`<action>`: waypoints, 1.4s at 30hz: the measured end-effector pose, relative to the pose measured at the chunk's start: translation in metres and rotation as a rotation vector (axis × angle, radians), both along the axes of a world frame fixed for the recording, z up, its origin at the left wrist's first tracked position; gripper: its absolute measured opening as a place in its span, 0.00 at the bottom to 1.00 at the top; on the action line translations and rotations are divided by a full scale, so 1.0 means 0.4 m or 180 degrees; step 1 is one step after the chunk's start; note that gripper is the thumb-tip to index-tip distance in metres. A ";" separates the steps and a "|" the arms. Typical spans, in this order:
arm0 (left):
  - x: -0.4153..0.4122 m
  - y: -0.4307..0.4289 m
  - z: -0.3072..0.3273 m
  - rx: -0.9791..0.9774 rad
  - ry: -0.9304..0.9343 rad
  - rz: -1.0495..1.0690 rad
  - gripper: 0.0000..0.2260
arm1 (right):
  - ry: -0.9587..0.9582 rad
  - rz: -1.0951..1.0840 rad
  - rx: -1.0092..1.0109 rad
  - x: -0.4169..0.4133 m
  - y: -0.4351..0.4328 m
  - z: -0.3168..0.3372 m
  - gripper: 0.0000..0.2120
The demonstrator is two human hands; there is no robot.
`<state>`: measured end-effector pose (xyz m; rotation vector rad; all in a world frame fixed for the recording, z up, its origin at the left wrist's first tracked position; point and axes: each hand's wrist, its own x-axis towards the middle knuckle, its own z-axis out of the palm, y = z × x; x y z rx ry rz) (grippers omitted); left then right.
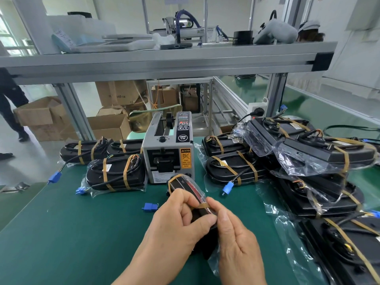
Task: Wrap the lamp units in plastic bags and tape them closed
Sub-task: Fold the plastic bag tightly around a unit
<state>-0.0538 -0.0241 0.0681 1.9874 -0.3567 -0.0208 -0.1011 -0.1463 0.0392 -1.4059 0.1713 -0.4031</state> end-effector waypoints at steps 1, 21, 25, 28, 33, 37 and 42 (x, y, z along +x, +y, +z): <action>0.000 0.003 0.001 0.0035 -0.0014 -0.0017 0.15 | 0.0005 0.0002 -0.0026 0.000 0.000 0.001 0.18; 0.013 0.020 0.013 0.0036 0.0214 -0.0388 0.18 | 0.0852 0.0993 -0.0981 0.189 -0.084 0.121 0.27; 0.016 0.028 0.021 0.0038 0.0331 -0.0439 0.18 | 0.1181 0.1539 -0.0651 0.234 -0.055 0.095 0.21; 0.053 0.041 0.042 -0.0525 0.0571 -0.0040 0.15 | 0.1049 0.1660 -0.0774 0.237 -0.058 0.075 0.03; 0.238 0.074 0.037 -0.1599 0.1333 0.1222 0.07 | 0.1217 0.1497 -0.0281 0.238 -0.065 0.076 0.09; 0.330 0.059 0.012 -0.1948 0.1947 0.1500 0.06 | 0.1226 0.1472 -0.0228 0.233 -0.060 0.082 0.11; 0.374 0.038 0.001 -0.2187 0.2161 0.1687 0.08 | 0.1186 0.1466 -0.0109 0.229 -0.056 0.084 0.11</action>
